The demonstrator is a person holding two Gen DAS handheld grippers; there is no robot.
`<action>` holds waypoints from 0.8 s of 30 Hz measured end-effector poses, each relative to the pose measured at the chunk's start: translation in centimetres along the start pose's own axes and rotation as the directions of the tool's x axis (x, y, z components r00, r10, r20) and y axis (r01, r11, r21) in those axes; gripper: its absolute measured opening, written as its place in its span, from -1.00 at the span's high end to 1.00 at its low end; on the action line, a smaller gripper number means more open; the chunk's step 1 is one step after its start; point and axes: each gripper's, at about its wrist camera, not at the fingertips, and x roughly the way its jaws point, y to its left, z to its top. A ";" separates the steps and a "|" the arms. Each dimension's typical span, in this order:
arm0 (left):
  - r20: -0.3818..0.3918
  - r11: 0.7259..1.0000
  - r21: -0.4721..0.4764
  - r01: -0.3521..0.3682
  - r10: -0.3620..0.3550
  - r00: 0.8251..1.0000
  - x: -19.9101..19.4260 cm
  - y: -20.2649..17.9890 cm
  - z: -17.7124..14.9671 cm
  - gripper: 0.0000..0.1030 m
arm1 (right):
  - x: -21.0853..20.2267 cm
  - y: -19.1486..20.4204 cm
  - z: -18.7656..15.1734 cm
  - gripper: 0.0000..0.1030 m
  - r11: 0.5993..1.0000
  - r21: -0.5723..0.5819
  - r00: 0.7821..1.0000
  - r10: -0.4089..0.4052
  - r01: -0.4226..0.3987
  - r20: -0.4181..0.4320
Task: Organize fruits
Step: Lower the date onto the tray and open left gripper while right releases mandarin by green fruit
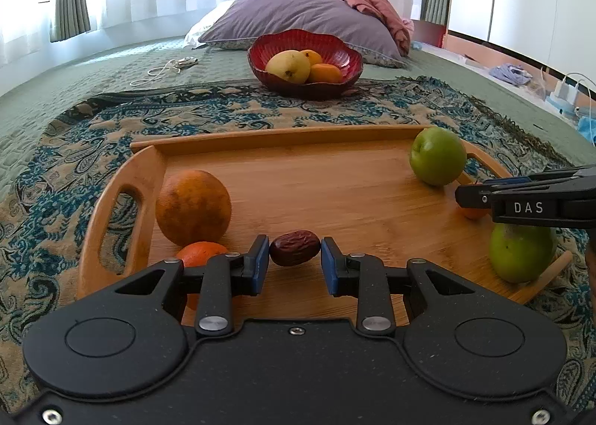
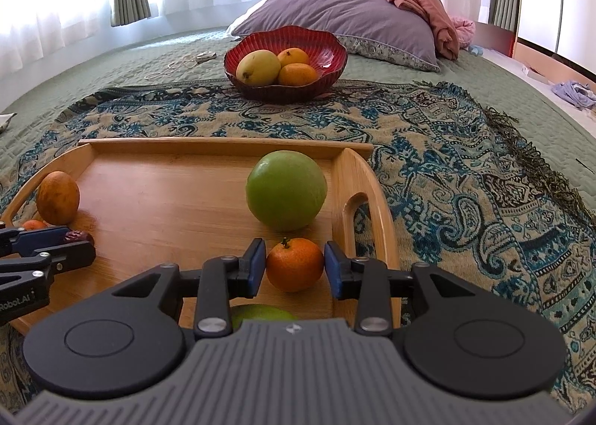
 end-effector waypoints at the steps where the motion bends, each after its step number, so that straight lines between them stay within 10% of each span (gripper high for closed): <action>1: -0.003 1.000 -0.003 0.003 -0.003 1.000 0.1 -0.1 0.0 0.44 | -0.1 0.0 0.0 0.06 1.000 0.002 1.000 0.001 -0.001 0.000; 24: 0.004 1.000 -0.029 0.010 -0.009 1.000 -1.4 -0.1 -0.1 -0.21 | -1.3 -0.4 -0.3 -0.12 0.999 0.037 0.999 0.031 -0.032 0.037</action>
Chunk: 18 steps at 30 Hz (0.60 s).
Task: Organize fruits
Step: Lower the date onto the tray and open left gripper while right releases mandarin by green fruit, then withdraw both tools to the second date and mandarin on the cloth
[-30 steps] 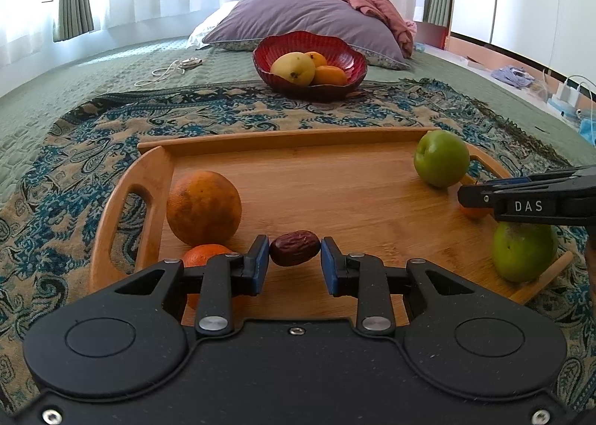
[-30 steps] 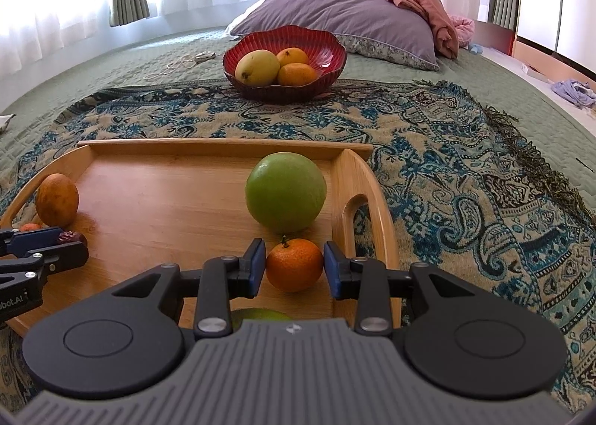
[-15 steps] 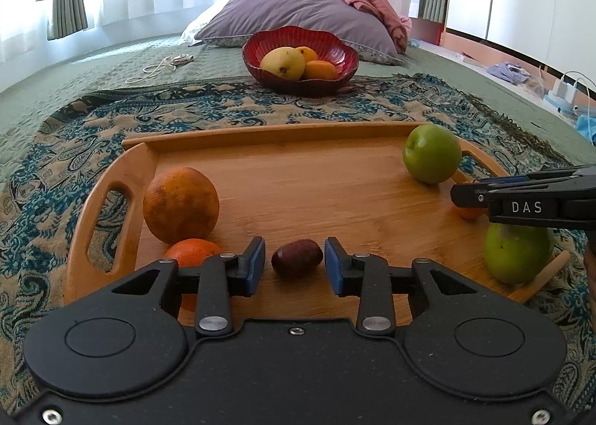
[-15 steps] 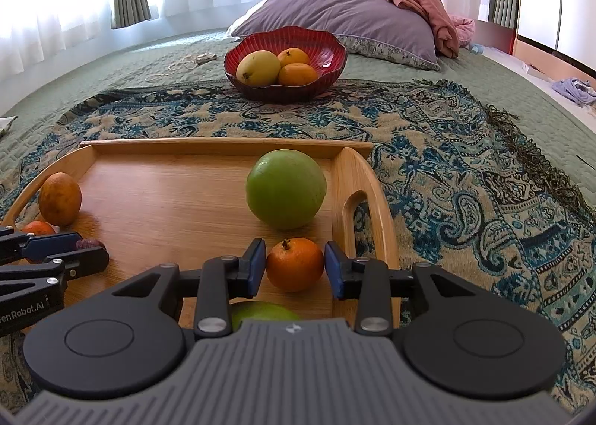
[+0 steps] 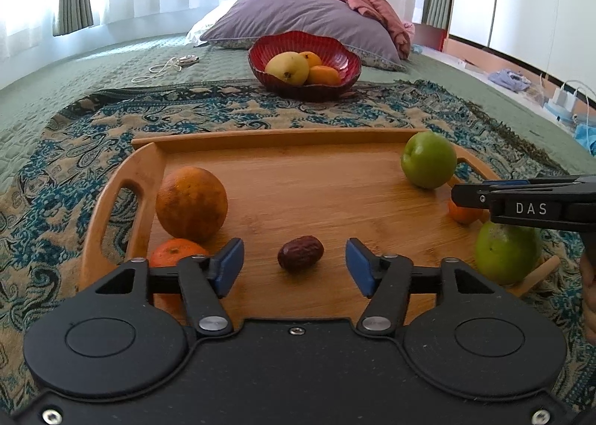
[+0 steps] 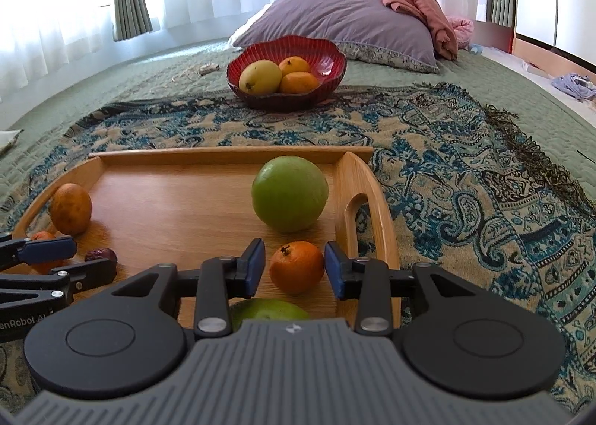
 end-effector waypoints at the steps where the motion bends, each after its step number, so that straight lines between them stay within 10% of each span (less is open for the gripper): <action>1: 0.005 1.000 -0.003 0.005 -0.005 1.000 -0.3 0.1 -0.1 -0.28 | -0.3 0.0 0.0 -0.12 1.000 -0.001 1.000 0.005 -0.005 0.009; 18: 0.080 1.000 0.012 -0.004 0.003 0.997 -5.9 1.3 -2.8 -0.63 | -6.3 1.7 -2.7 -0.60 0.992 -0.081 0.978 0.109 -0.096 0.180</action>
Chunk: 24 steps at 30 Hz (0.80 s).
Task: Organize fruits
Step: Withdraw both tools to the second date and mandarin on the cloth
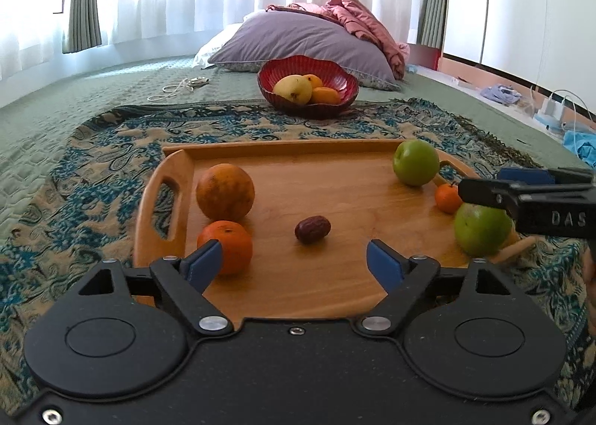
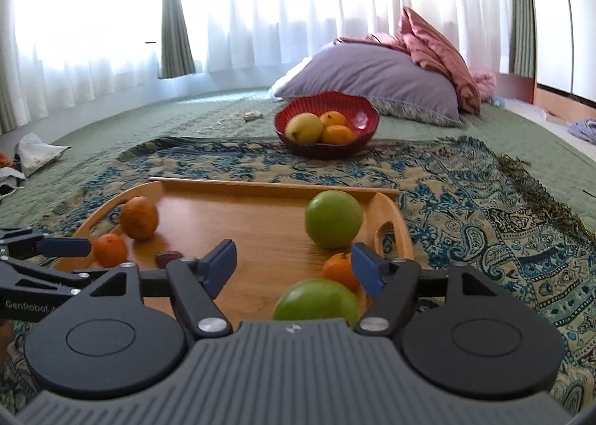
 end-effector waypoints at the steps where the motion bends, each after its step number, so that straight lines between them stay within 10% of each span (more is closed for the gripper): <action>1: 0.002 1.000 -0.001 -0.002 0.002 1.000 -0.3 0.1 -0.2 -0.64 | -0.3 0.2 -0.3 -0.61 1.000 -0.004 1.000 0.004 -0.004 0.005; 24: -0.015 1.000 0.017 -0.022 0.022 1.000 -3.4 0.2 -3.9 -0.74 | -5.2 5.0 -5.9 -0.96 0.976 -0.205 0.995 0.083 -0.069 0.061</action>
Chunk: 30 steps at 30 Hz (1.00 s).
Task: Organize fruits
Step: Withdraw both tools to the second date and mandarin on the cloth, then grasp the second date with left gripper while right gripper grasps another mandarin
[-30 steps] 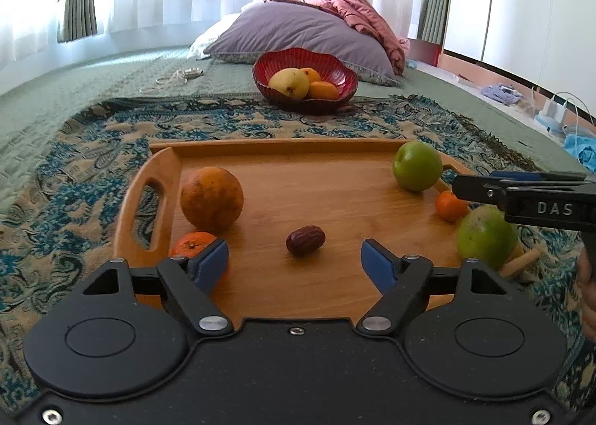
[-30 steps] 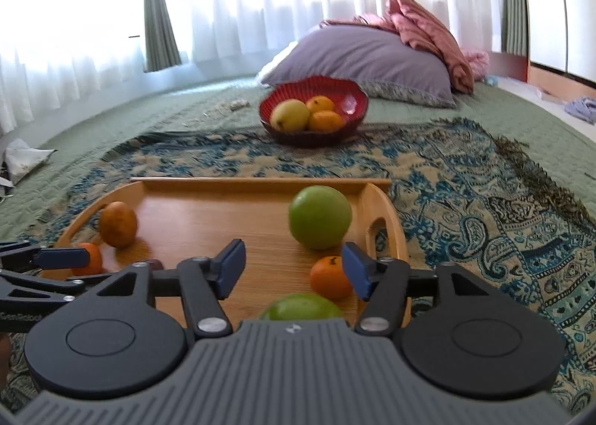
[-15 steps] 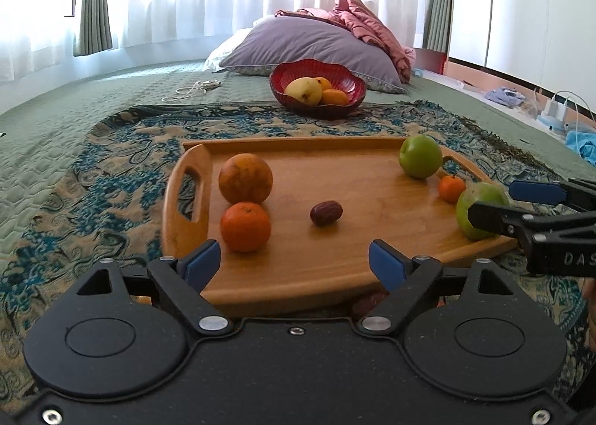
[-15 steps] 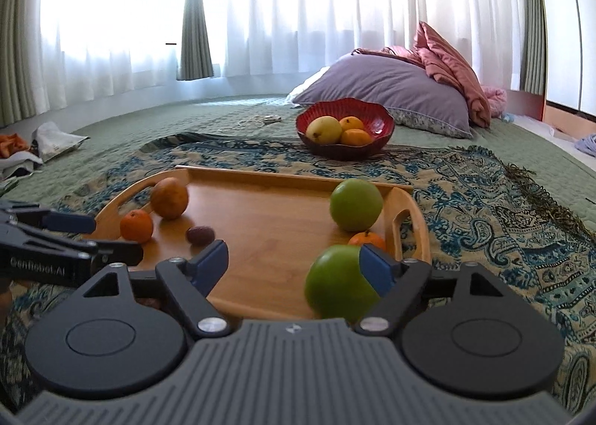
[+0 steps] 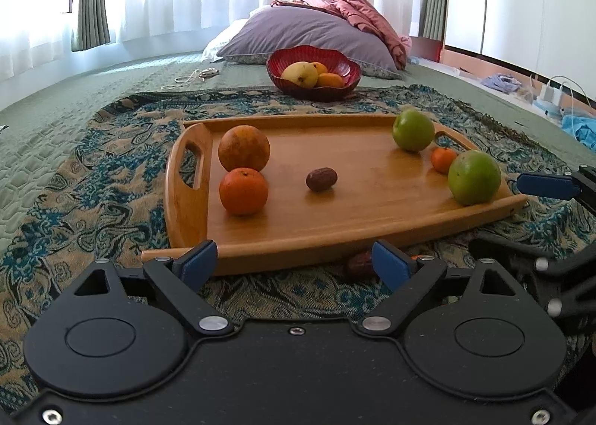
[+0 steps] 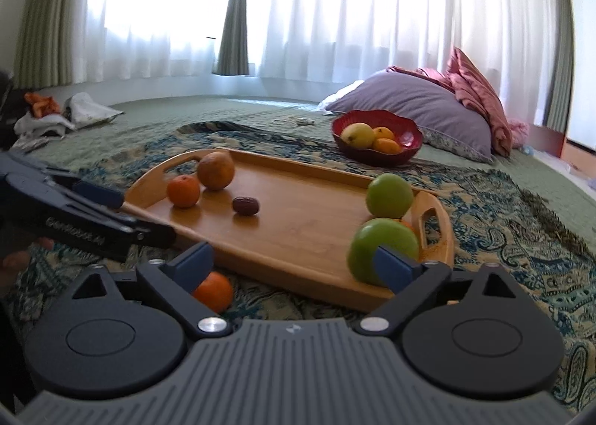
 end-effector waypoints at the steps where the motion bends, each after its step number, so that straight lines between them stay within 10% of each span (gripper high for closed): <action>1: -0.003 1.000 -0.001 0.004 -0.004 1.000 0.0 0.0 -0.1 -0.74 | -0.1 0.3 -0.1 -0.96 1.000 -0.017 1.000 0.002 -0.002 0.001; 12: -0.068 0.994 -0.075 0.082 -0.087 0.994 0.7 0.0 -0.3 -0.72 | -0.3 2.6 -1.8 -0.98 0.995 -0.096 1.000 0.001 -0.002 -0.014; 30: -0.076 0.986 -0.086 0.142 -0.148 0.986 1.1 -2.3 0.2 0.21 | -0.4 4.4 -3.0 -0.74 0.999 0.010 0.999 0.042 -0.042 -0.001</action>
